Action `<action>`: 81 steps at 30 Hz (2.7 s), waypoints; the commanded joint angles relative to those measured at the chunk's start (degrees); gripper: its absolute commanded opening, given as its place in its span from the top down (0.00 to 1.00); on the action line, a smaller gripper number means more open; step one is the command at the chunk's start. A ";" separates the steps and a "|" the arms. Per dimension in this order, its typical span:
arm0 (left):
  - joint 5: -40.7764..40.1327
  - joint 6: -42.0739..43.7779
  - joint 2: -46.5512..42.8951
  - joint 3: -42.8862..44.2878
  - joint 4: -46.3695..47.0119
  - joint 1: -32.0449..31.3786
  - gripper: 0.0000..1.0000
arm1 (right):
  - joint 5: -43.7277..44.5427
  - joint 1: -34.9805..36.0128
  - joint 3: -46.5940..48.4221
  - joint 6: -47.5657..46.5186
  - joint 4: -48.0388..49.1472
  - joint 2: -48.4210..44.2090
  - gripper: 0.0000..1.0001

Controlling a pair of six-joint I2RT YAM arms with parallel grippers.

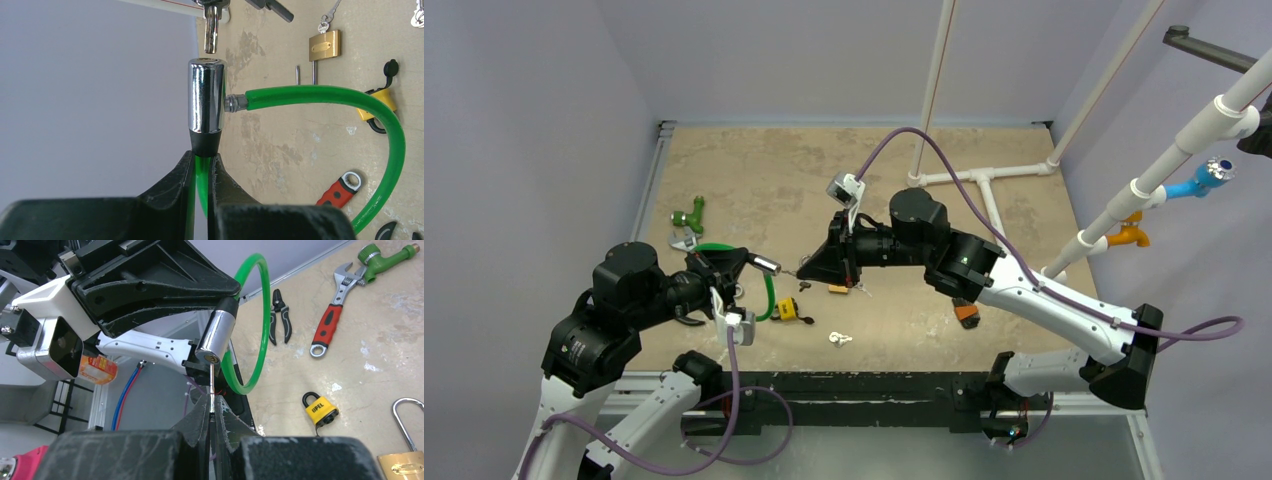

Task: Unlock with the key

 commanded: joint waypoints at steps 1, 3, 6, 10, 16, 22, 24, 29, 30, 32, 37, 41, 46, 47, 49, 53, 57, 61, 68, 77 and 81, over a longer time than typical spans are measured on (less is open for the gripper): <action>1.17 1.19 -0.32 0.96 3.76 -0.22 1.00 | -1.92 0.06 1.45 0.63 3.41 -0.47 1.00; 1.17 1.19 -0.39 0.96 3.75 -0.17 1.00 | -1.94 0.06 1.60 0.60 3.46 -0.25 1.00; 1.24 1.13 -0.41 0.96 3.73 -0.21 1.00 | -1.84 0.06 1.75 0.52 3.52 0.27 1.00; 1.43 0.99 -0.41 1.12 3.78 -0.22 1.00 | -1.68 0.06 2.13 0.51 3.66 0.82 1.00; 1.74 0.97 -0.49 1.48 3.65 -0.22 1.00 | -0.68 0.06 2.26 0.44 3.50 1.09 1.00; 2.16 0.93 -0.66 1.41 3.28 -0.20 1.00 | -0.19 0.06 2.60 0.57 4.46 1.10 1.00; 2.23 0.99 -0.73 1.33 3.09 -0.22 1.00 | -0.04 0.05 2.75 0.59 4.88 0.97 1.00; 2.27 0.92 -0.70 1.40 3.04 -0.20 1.00 | 0.67 0.06 2.99 0.54 4.33 0.12 1.00; 2.26 0.93 -0.75 1.40 3.06 -0.20 1.00 | 0.55 0.06 3.04 0.55 4.28 -0.02 1.00; 2.40 0.93 -0.83 1.28 3.05 -0.22 1.00 | 0.43 0.06 3.28 0.40 4.12 -0.05 1.00; 2.40 1.00 -0.76 1.41 3.06 -0.22 1.00 | 0.53 0.05 3.67 -0.13 3.99 0.08 1.00; 2.31 1.01 -0.83 1.35 2.98 -0.22 1.00 | 1.29 0.06 4.18 -0.83 3.25 0.02 1.00; 2.32 0.97 -0.93 1.33 3.11 -0.22 1.00 | 0.87 0.06 3.98 -1.04 2.89 0.63 1.00; 2.32 0.99 -0.89 1.31 3.23 -0.22 1.00 | 0.74 0.06 3.96 -1.06 2.87 0.91 1.00; 2.21 1.01 -0.93 1.39 3.19 -0.20 1.00 | 0.86 0.06 3.80 -1.32 2.54 1.36 1.00; 2.14 1.01 -1.02 1.40 3.05 -0.22 1.00 | 1.90 0.06 3.28 -2.18 1.84 1.73 1.00; 2.35 1.01 -1.02 1.40 3.18 -0.22 1.00 | 3.57 0.06 3.21 -3.03 1.19 1.55 1.00; 2.40 1.01 -1.10 1.48 3.16 -0.15 1.00 | 3.97 0.06 3.45 -3.44 0.89 1.40 1.00; 2.38 1.01 -1.20 1.49 3.05 -0.22 1.00 | 3.33 0.06 3.48 -3.56 0.67 1.53 1.00; 2.52 0.93 -1.20 1.62 3.08 -0.22 1.00 | 3.03 0.06 2.91 -2.73 2.28 2.58 1.00; 2.71 0.79 -1.20 1.62 3.15 -0.22 1.00 | 3.68 0.06 3.41 -2.64 2.34 3.01 1.00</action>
